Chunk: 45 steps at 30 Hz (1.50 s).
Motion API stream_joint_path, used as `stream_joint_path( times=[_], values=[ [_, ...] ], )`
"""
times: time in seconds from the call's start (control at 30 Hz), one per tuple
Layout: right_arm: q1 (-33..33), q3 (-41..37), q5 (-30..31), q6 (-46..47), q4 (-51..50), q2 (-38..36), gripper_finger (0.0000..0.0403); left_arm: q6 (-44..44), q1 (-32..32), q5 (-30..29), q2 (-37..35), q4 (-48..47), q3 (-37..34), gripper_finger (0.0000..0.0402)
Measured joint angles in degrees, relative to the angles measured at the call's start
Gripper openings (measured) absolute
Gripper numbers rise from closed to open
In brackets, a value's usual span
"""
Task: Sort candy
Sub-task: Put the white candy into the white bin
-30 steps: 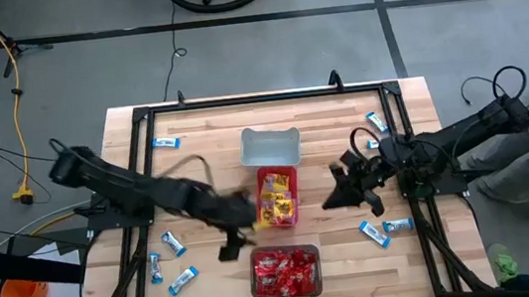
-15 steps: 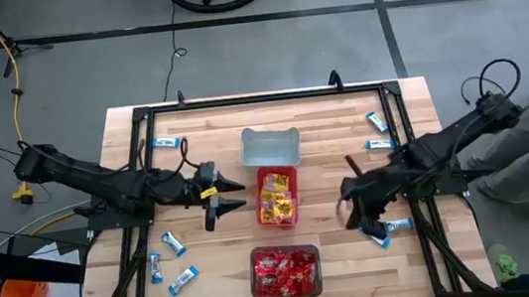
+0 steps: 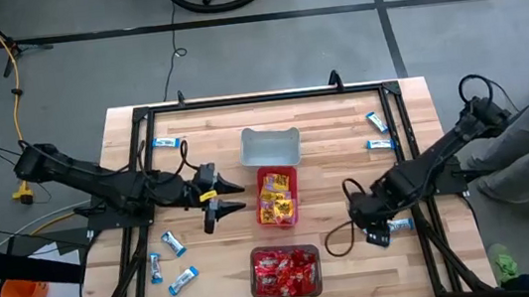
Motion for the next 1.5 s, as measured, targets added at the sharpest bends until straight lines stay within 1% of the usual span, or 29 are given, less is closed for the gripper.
stream_joint_path(
  times=[0.07, 0.13, 0.3, 0.47, 0.6, 0.67, 0.77, 1.0, 1.13, 1.23, 1.33, 1.4, 1.5],
  values=[
    [2.55, -1.21, 0.30, 4.19, 0.18, -0.50, 0.0268, 0.02, -0.13, 0.00, 0.02, -0.07, 0.00, 0.0211],
    [5.58, -2.32, 2.18, 8.93, 0.38, -0.68, 0.0276, 0.03, -0.11, 0.00, 0.02, -0.05, 0.00, 0.0211],
    [11.23, -4.79, 5.54, 21.28, 0.78, -0.75, 0.0279, 1.08, -0.09, -0.05, 0.02, -0.03, 0.00, 0.0211],
    [13.57, -6.15, 10.58, 29.56, 0.98, -0.75, 0.0279, 1.04, -0.02, -0.56, 0.02, -0.05, 0.00, 0.0211],
    [13.58, -6.23, 11.88, 30.26, 4.10, -0.62, 0.0279, 1.03, -0.02, -0.66, 0.02, -0.05, 0.00, 0.0211],
    [13.56, -6.23, 13.88, 30.26, 6.12, -0.31, 0.0279, 1.03, -0.02, -0.71, 0.02, -0.01, 0.00, 0.0211],
    [12.73, -6.23, 14.99, 29.78, 7.55, 2.10, 0.0279, 0.99, -0.02, -1.66, 0.02, 0.00, 0.00, 0.0211],
    [9.72, -6.23, 12.36, 25.28, 12.22, 10.36, 0.0279, 0.90, -0.02, -1.77, 0.02, 0.06, 0.00, 0.0211],
    [8.05, -6.23, 8.89, 24.32, 12.47, 14.59, 0.0276, 0.50, -0.02, -1.77, 0.02, 0.07, 0.00, 0.0211],
    [7.57, -6.23, 7.14, 22.81, 13.23, 17.26, 0.0258, 0.44, -0.02, -1.77, 0.02, 0.08, 0.00, 0.0211],
    [7.26, -6.01, 5.66, 21.22, 14.44, 19.00, 0.0218, 0.45, -0.02, -1.77, 0.02, 0.08, 0.00, 0.0211],
    [7.21, -5.90, 4.98, 20.78, 14.91, 19.95, 0.0179, 0.44, -0.02, -1.77, 0.02, 0.11, 0.00, 0.0211],
    [7.26, -5.90, 4.96, 19.73, 14.99, 20.34, 0.0100, 0.46, -0.02, -1.79, 0.02, 0.15, 0.00, 0.0211]
  ],
)
